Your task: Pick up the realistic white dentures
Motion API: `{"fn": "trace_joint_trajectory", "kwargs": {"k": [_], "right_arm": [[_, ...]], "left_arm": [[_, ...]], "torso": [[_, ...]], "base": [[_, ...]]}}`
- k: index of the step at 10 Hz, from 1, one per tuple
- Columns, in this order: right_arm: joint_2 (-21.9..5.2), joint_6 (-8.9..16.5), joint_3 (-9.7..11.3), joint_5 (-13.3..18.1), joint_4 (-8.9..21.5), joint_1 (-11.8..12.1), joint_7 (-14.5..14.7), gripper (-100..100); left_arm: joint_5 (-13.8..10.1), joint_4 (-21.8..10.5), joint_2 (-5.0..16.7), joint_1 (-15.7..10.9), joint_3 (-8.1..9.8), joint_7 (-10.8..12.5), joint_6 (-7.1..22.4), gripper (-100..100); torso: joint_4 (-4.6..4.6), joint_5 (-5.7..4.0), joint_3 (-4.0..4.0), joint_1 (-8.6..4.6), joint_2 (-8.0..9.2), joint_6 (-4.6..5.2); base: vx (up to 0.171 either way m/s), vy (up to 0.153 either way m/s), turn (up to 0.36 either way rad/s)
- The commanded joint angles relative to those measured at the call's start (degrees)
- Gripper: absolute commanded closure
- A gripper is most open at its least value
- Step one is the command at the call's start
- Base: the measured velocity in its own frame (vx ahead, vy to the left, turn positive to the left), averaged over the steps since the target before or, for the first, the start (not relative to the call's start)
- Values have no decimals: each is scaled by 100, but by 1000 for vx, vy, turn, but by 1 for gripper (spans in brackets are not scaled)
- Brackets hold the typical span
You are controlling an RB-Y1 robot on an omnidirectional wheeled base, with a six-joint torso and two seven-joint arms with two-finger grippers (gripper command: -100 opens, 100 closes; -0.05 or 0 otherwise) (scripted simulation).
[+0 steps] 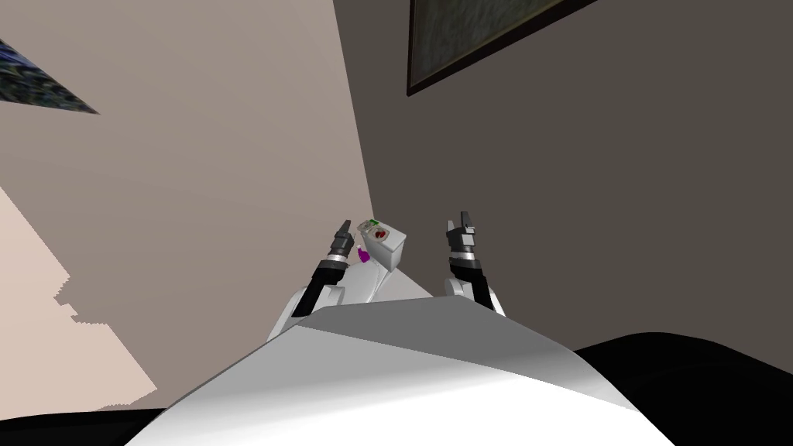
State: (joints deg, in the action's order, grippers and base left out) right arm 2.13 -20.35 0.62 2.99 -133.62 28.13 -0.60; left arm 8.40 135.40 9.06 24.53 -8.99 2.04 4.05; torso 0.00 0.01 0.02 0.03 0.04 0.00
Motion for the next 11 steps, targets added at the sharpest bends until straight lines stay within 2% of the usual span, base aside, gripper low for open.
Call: {"fn": "trace_joint_trajectory", "kwargs": {"k": [1, 3, 7, 10, 11], "right_arm": [[0, 0, 0, 0, 0, 0, 0, 0], [0, 0, 0, 0, 0, 0, 0, 0], [0, 0, 0, 0, 0, -1, 0, 0], [0, 0, 0, 0, 0, -1, 0, 0], [0, 0, 0, 0, 0, -1, 0, 0]], "left_arm": [[0, 0, 0, 0, 0, 0, 0, -100], [0, 0, 0, 0, 0, 0, 0, -100], [-90, -646, -54, -527, 46, -71, 161, -100], [-182, -1233, -66, -1059, 88, -144, 297, -100], [-182, -1281, -66, -1059, 88, -144, 297, -100]], "torso": [[0, 0, 0, 0, 0, 0], [-1, -1, -2, -5, -4, -1], [4, 0, 11, -2, 19, 0], [6, 0, 15, -3, 26, 0], [6, -1, 16, -5, 27, 0]], "base": [[-5, 6, -18], [6, -7, 20], [-58, 2, -32], [-85, -3, -46], [-51, -8, -14]]}}
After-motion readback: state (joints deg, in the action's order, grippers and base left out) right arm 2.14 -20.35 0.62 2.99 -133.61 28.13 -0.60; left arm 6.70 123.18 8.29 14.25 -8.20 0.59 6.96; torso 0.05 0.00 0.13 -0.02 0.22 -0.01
